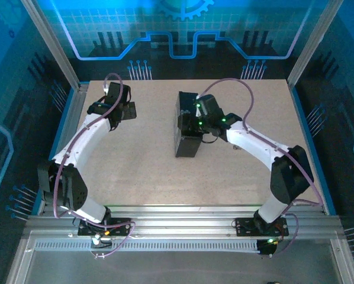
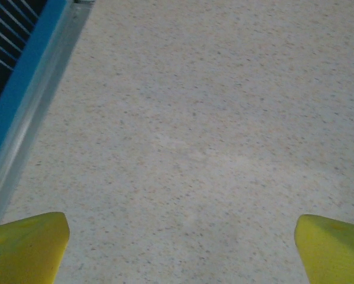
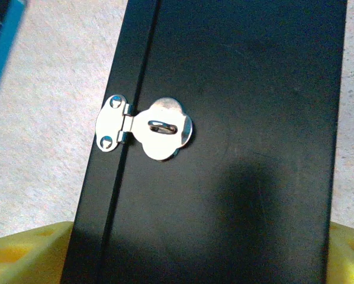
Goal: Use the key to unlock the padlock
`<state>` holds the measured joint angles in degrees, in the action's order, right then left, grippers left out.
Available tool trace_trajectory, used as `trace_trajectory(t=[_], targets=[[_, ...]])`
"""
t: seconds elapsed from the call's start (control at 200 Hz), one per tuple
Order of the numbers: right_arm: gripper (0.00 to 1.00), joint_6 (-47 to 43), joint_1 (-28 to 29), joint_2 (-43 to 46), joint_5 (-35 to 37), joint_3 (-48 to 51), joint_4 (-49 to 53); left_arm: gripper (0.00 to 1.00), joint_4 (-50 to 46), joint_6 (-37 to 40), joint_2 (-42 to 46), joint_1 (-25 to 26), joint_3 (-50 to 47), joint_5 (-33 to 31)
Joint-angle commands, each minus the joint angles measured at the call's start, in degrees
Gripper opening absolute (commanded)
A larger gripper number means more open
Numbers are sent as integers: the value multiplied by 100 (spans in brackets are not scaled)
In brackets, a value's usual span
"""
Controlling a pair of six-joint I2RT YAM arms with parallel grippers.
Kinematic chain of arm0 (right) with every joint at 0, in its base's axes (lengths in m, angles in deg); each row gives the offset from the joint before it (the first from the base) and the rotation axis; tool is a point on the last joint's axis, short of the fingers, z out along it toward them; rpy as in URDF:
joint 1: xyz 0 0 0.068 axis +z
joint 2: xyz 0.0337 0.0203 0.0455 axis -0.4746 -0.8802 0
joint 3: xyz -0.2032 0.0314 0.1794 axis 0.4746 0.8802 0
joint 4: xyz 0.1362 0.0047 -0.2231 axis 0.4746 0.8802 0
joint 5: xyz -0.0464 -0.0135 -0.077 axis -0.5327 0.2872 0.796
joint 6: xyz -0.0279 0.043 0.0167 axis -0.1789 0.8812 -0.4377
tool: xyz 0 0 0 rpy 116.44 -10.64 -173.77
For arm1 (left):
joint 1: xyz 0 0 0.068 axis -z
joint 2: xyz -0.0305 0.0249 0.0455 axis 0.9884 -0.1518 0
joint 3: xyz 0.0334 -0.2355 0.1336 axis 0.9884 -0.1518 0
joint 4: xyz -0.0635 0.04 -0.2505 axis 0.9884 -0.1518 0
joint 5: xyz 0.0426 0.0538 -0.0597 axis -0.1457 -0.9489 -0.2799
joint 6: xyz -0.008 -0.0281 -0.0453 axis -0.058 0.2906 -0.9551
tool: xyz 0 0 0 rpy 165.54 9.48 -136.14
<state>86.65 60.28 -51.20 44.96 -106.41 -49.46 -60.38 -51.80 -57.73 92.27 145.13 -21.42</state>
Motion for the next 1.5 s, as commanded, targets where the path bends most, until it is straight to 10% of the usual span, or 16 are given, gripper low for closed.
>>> trace_trajectory(t=[0.0,0.44,1.496], targets=[[82,914,-335,58,-974,652,-635,99,25,-149,154,74,-88,837],[82,1907,-754,-899,-2531,1227,-3207,99,150,-866,-412,332,85,1561],[100,1691,-782,-2327,-2556,144,-2889,99,562,-1810,-2207,130,201,1386]])
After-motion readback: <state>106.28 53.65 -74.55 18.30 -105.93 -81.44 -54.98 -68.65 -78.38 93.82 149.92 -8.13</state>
